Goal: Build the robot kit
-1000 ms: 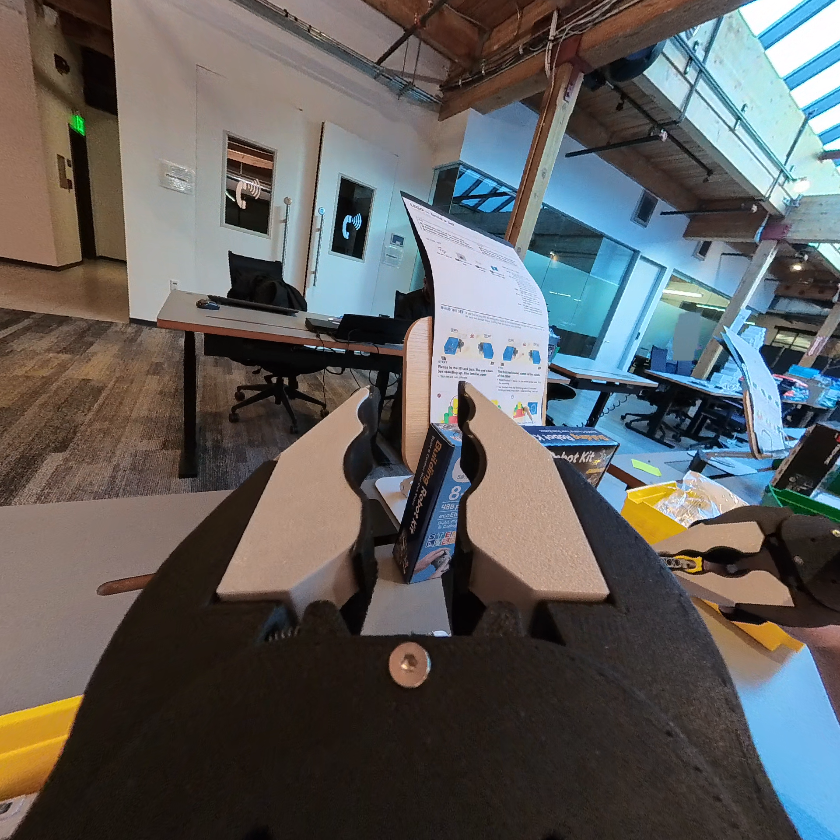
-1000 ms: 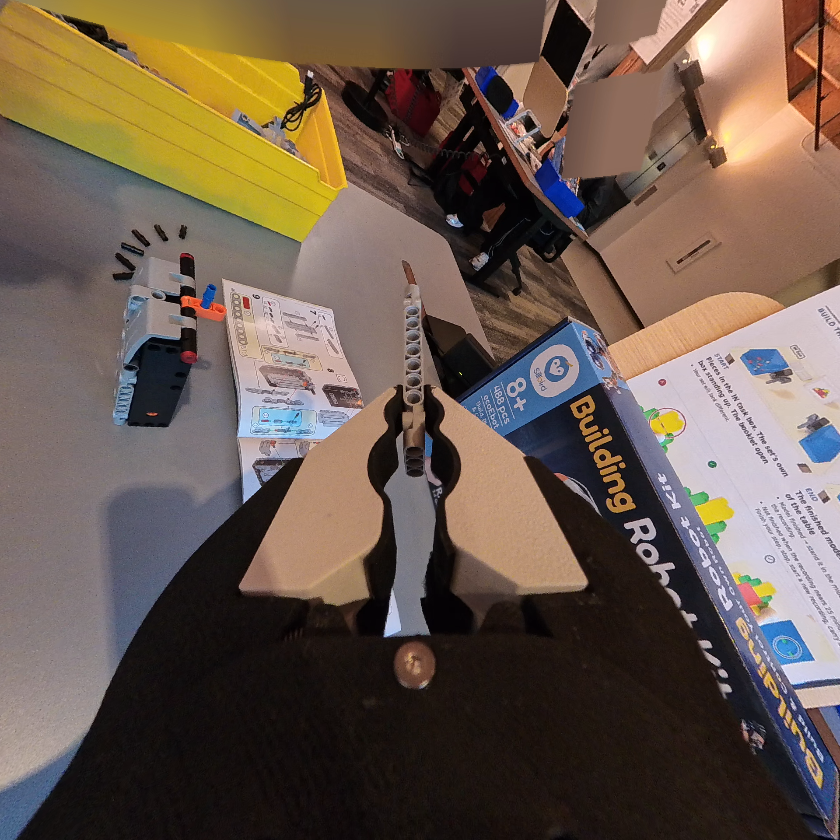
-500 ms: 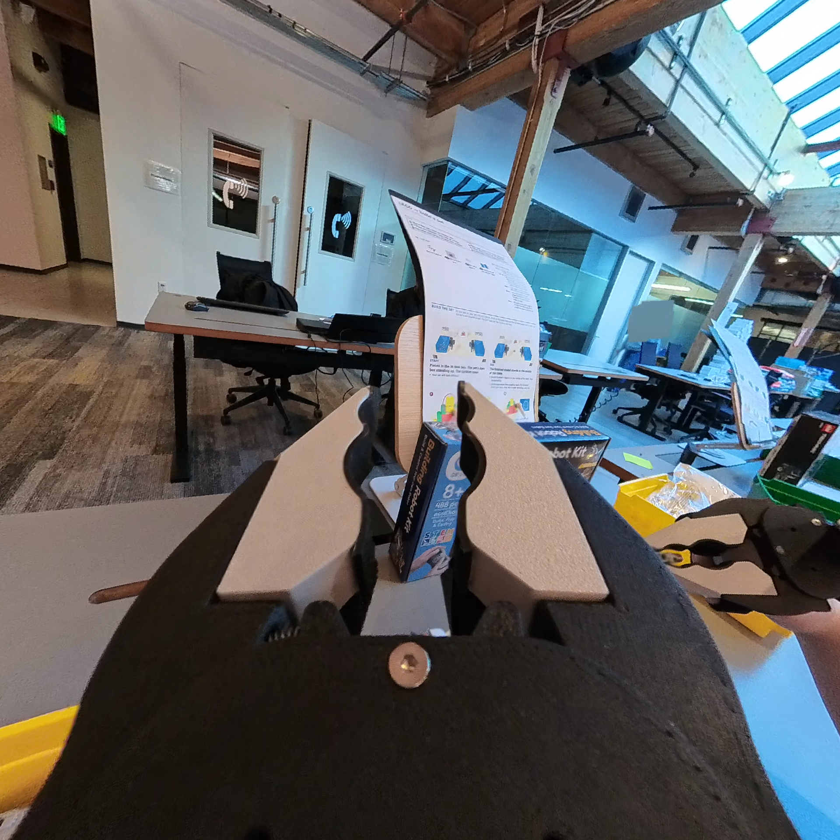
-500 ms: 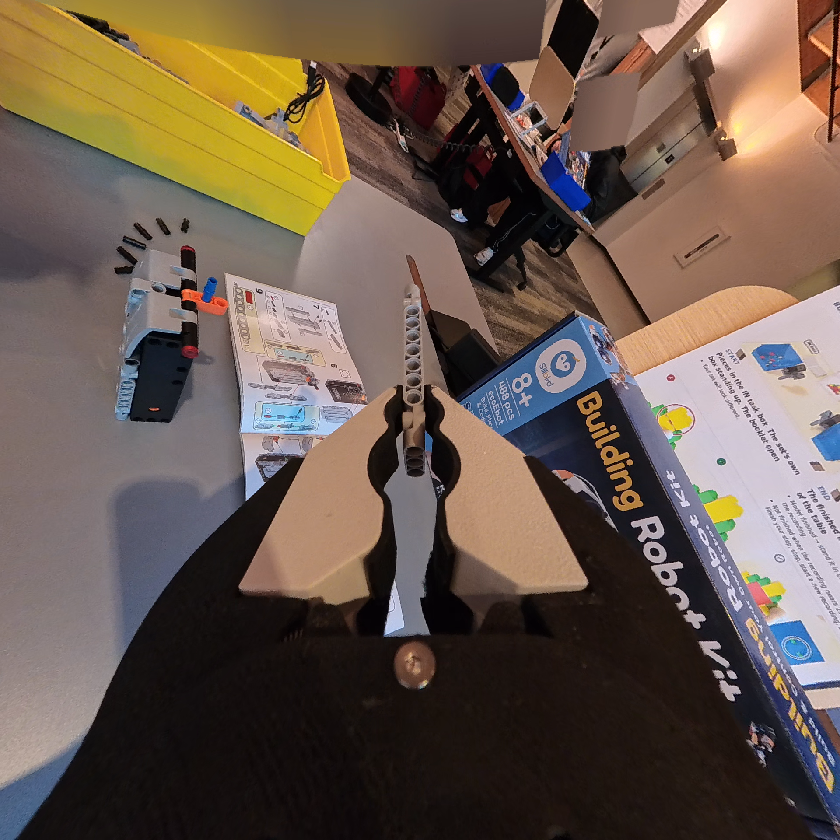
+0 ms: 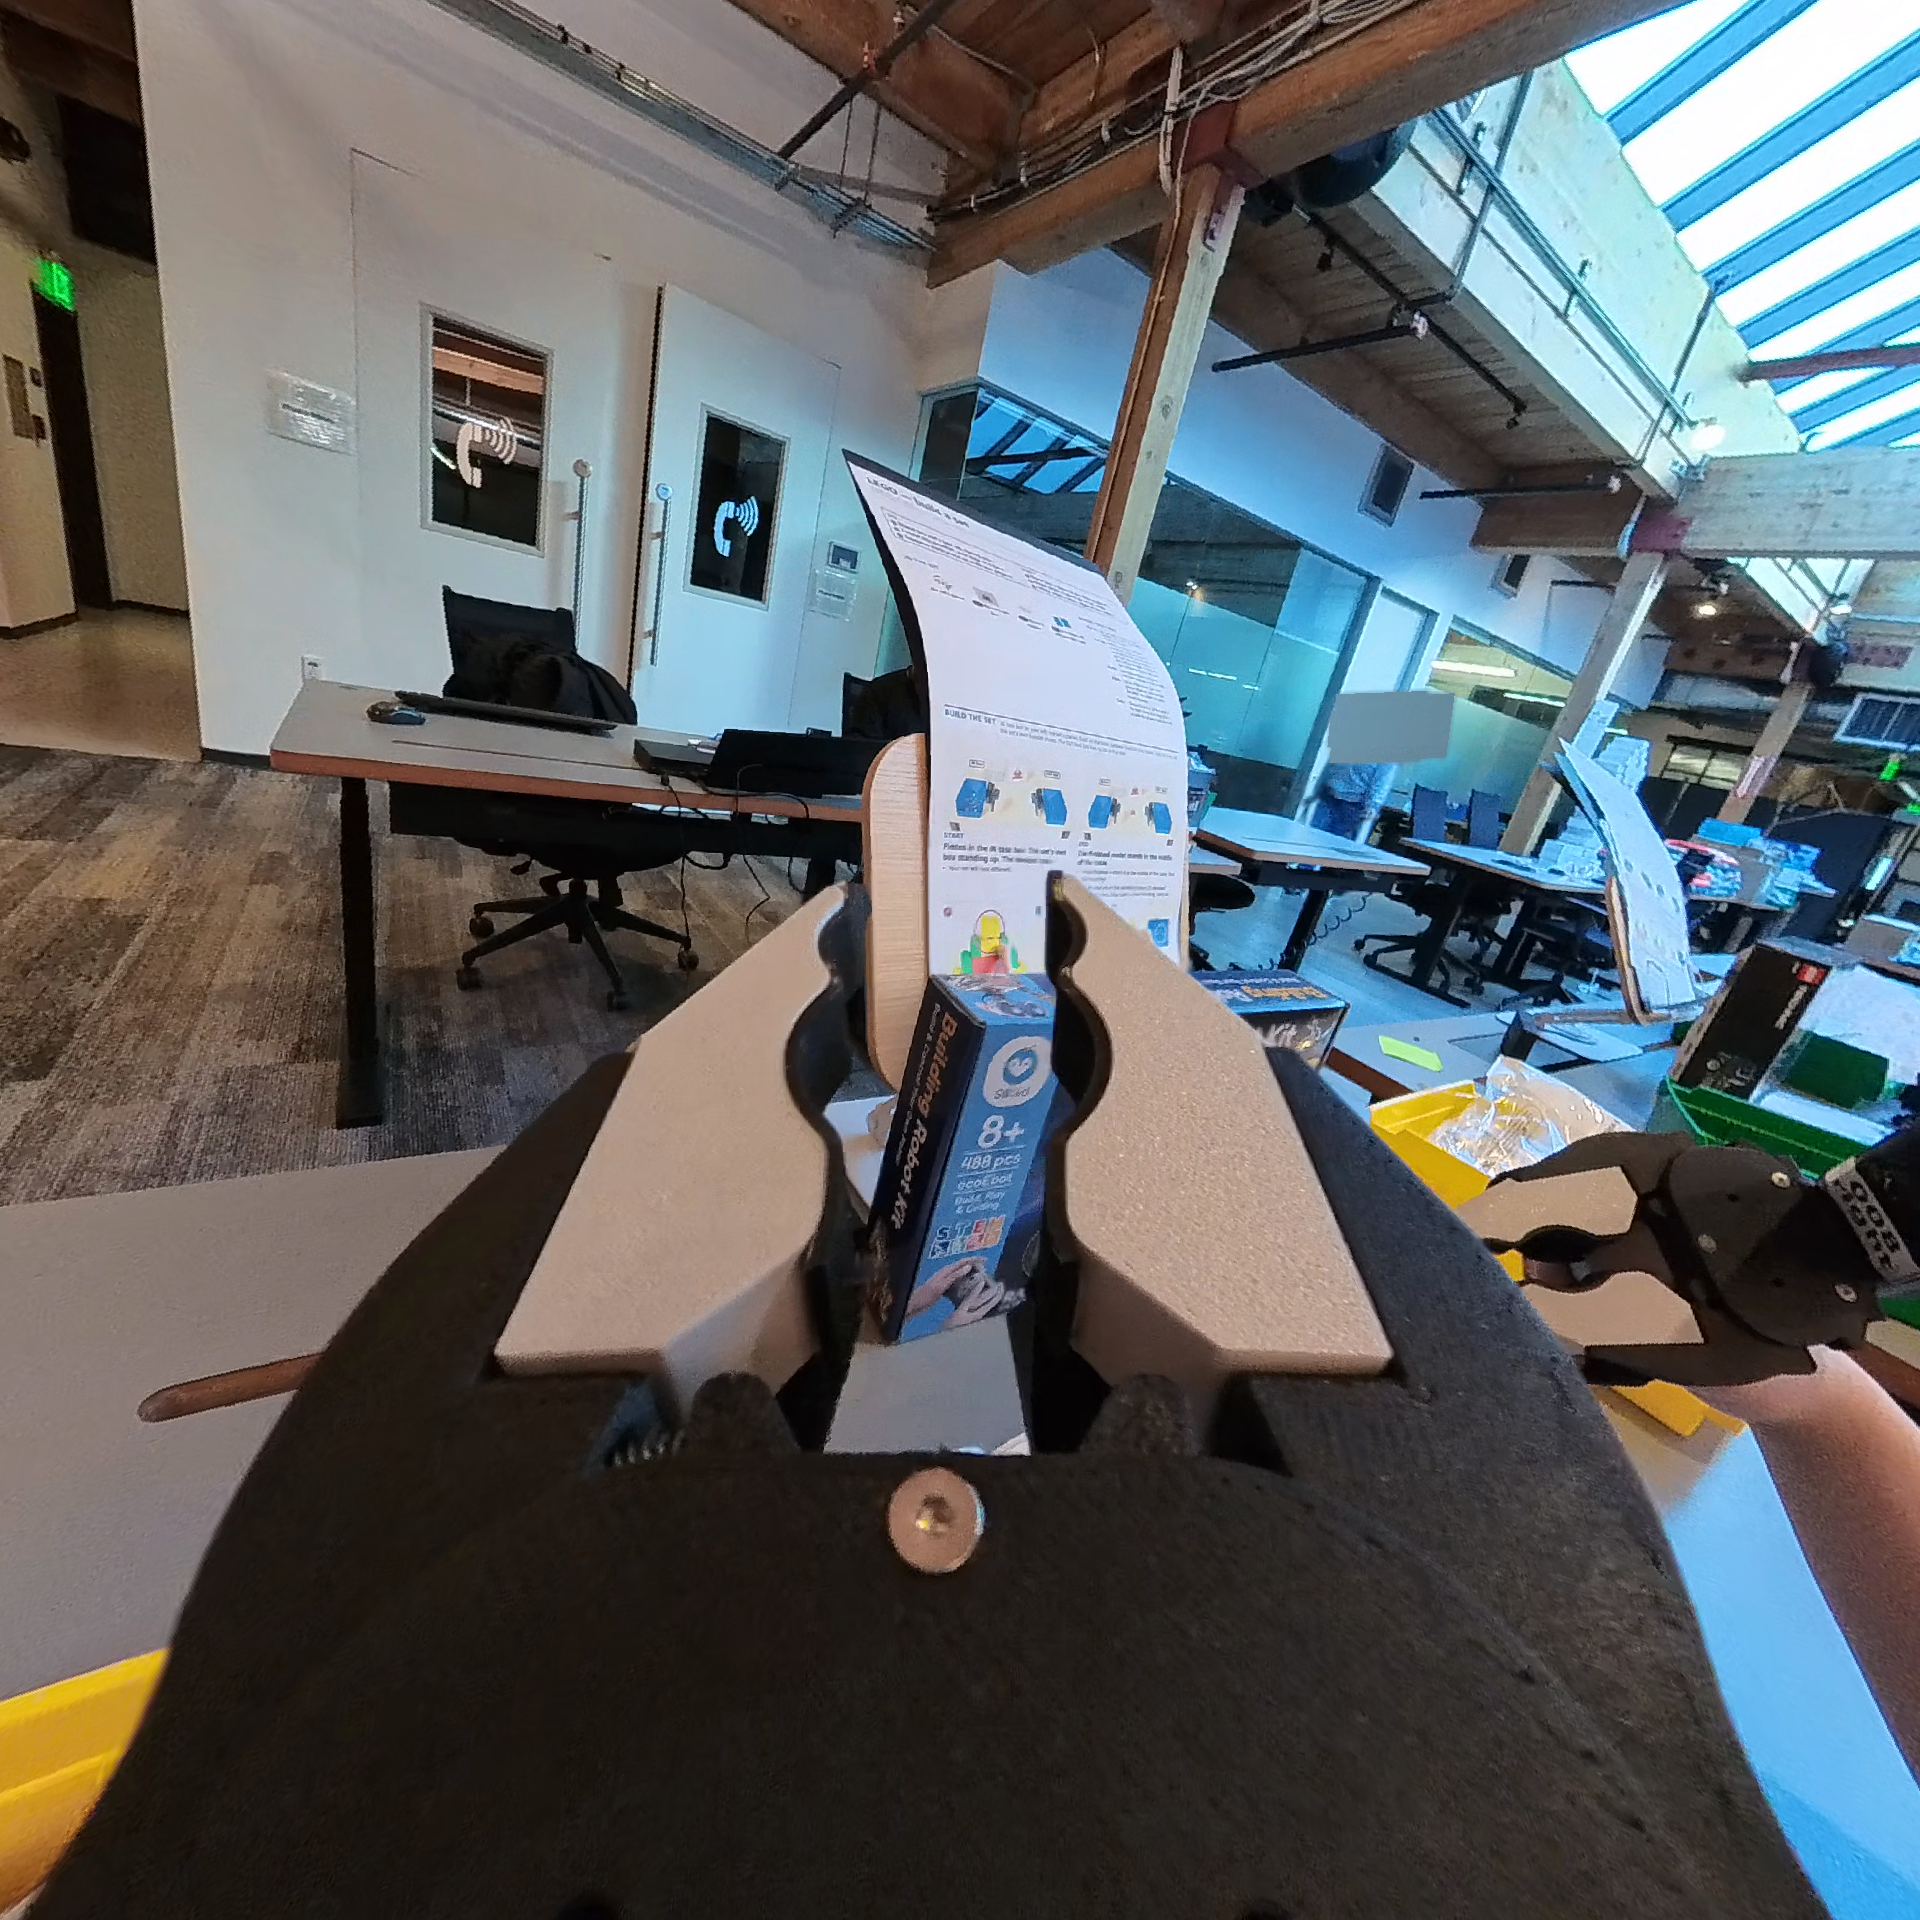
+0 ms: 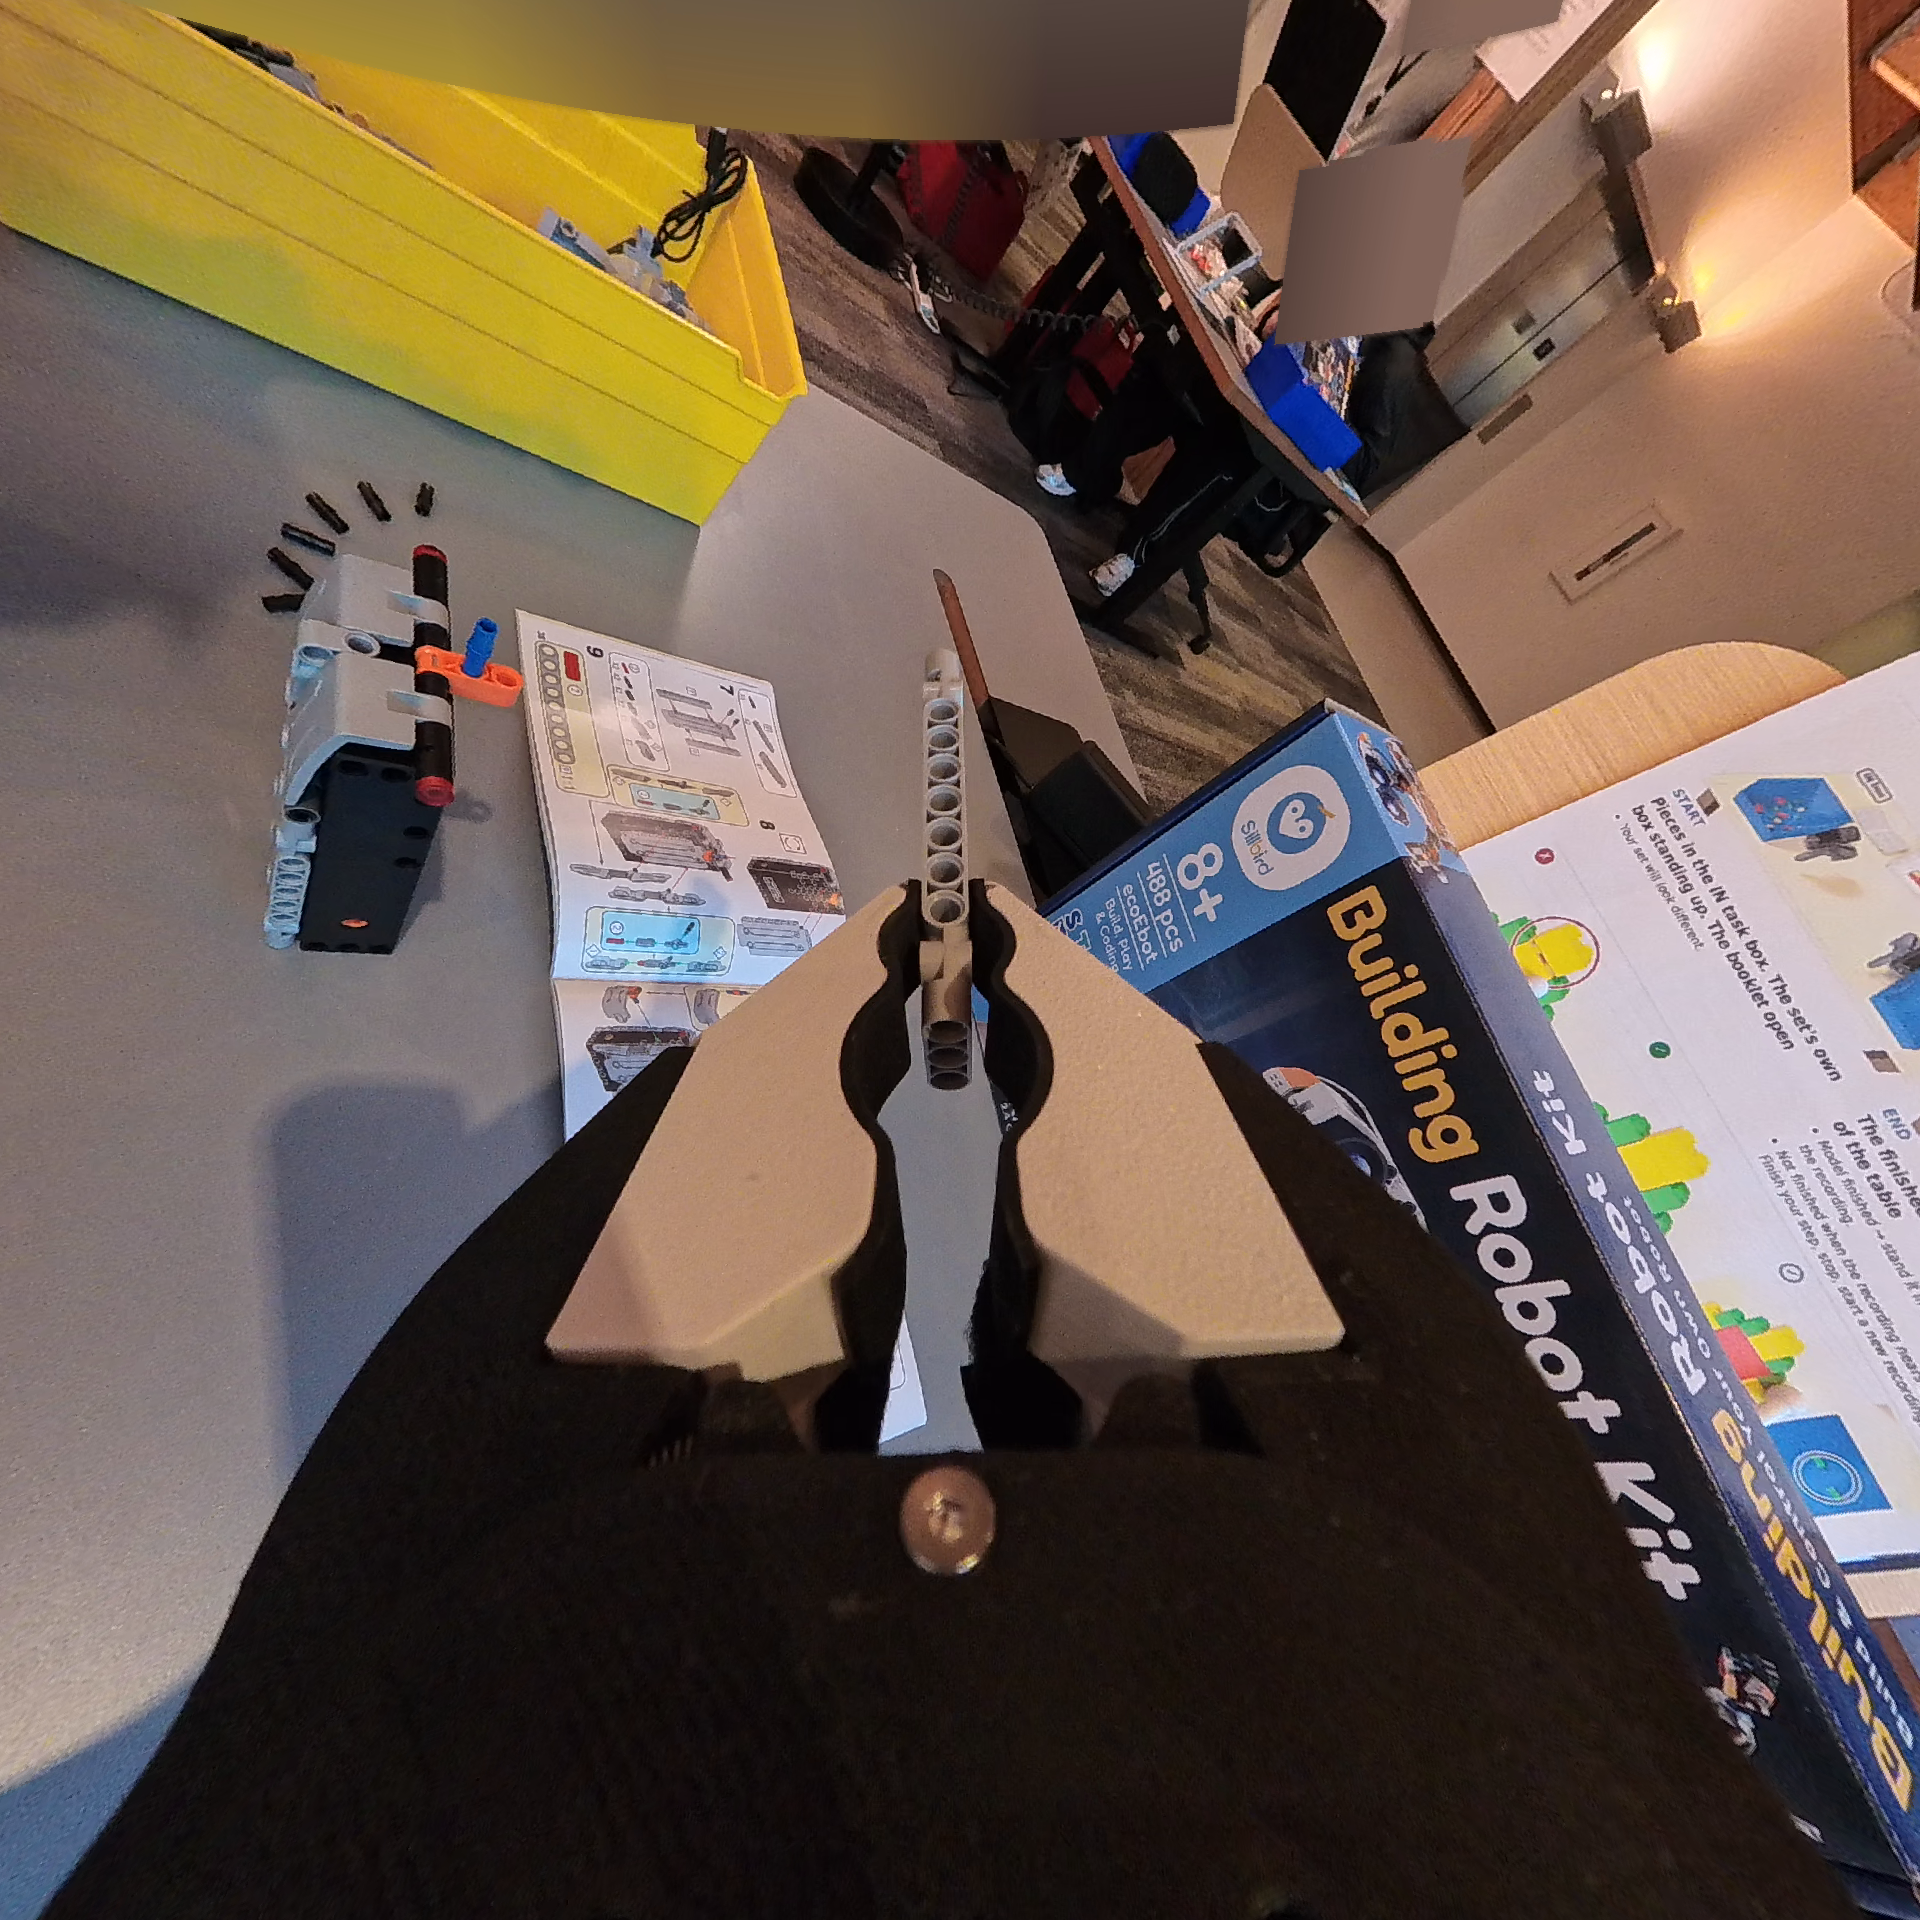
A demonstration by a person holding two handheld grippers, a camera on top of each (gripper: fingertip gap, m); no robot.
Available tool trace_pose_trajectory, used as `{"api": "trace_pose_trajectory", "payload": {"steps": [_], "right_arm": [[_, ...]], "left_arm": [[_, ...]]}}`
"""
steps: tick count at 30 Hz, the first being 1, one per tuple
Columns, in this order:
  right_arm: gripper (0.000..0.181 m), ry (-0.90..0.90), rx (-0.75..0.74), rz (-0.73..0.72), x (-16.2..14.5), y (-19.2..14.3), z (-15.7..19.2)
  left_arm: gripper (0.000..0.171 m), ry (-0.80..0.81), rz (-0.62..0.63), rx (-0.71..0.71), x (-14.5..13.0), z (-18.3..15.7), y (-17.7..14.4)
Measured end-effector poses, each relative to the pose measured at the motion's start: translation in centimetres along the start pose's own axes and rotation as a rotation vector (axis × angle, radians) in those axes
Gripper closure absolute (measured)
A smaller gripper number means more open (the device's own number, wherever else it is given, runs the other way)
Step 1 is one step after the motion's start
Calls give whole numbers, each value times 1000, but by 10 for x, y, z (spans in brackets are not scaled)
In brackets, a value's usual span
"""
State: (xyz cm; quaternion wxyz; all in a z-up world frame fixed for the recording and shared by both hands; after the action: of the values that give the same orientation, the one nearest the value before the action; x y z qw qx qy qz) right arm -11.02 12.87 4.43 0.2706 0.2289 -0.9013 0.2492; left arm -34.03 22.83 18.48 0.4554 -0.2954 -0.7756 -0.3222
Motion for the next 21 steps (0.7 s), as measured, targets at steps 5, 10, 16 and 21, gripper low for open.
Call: {"api": "trace_pose_trajectory", "payload": {"steps": [5,10,16,21], "right_arm": [[174,3,4,7,-3,1,1],[174,7,6,0,-2,1,1],[174,-10,-28,-55,17,-15,-8],[175,-96,-114,-116,54,-53,-20]], "left_arm": [[139,-10,1,-20,0,-3,0],[138,14,7,-45,0,-5,-2],[102,-81,2,-302,3,-41,-5],[112,-24,19,-657,-1,-109,-21]]}}
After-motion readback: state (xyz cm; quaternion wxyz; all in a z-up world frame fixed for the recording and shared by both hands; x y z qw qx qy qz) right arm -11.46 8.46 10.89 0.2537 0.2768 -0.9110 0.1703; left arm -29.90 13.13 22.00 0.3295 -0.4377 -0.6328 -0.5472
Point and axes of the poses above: each gripper's, where its closed fingertips meet, y out along the fingers, x out of its top, z = x × y across the jaws, the point moved 2 cm from there along -y, back along the fingers, and after that the axes turned 10 degrees about -y, right-handed, at the moved point
